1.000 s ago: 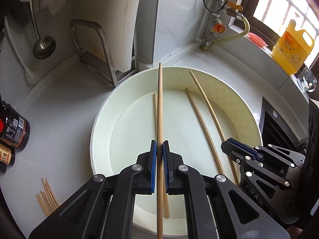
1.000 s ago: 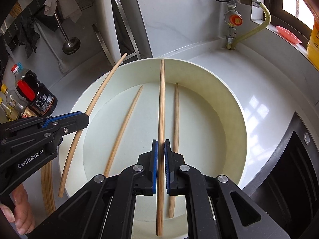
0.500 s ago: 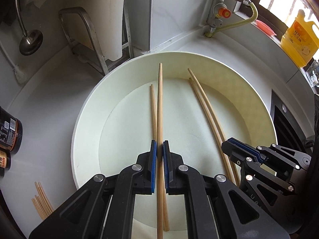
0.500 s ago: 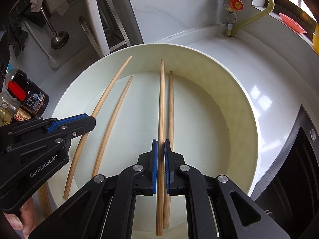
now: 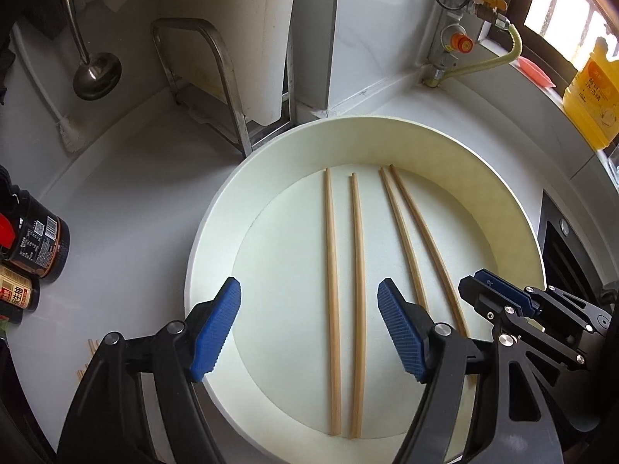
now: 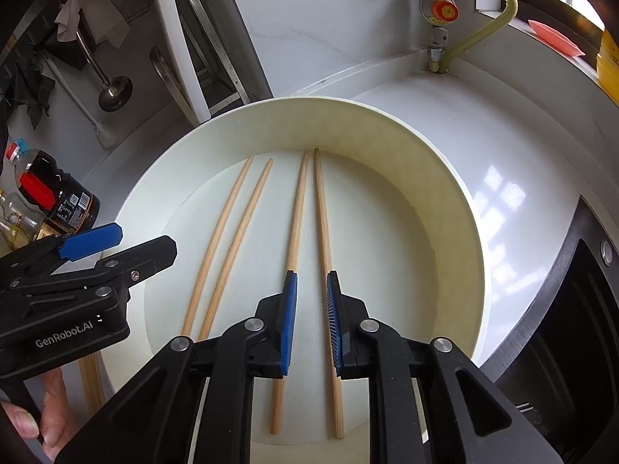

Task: Organize utensils
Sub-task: 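Move both open tools back over the remaining chopstick row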

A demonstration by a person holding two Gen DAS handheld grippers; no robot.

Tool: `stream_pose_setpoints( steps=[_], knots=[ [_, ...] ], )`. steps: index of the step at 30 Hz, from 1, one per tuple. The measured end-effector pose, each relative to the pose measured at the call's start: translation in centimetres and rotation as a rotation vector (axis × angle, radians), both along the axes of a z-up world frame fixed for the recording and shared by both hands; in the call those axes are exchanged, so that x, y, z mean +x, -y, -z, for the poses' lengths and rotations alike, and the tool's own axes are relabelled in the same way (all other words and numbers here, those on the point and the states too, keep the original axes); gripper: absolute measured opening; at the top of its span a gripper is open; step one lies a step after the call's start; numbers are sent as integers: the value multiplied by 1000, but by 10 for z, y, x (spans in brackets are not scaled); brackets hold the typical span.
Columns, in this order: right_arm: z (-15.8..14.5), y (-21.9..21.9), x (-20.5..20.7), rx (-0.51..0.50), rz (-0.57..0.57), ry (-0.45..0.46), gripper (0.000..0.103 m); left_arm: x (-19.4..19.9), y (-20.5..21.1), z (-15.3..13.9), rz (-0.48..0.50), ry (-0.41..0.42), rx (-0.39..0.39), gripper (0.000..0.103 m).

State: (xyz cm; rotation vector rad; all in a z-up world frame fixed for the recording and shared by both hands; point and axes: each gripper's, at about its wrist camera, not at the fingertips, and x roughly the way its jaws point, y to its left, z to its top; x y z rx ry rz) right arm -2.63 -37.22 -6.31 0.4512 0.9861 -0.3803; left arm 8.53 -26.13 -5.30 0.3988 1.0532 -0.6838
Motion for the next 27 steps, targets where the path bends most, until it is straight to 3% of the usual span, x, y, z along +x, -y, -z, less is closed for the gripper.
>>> stream_pose_setpoints(
  steps=[27],
  knots=[
    [-32,-42,-21,-3,-50,44,32,-20,-69,-32,-77,24,-48,75]
  ],
)
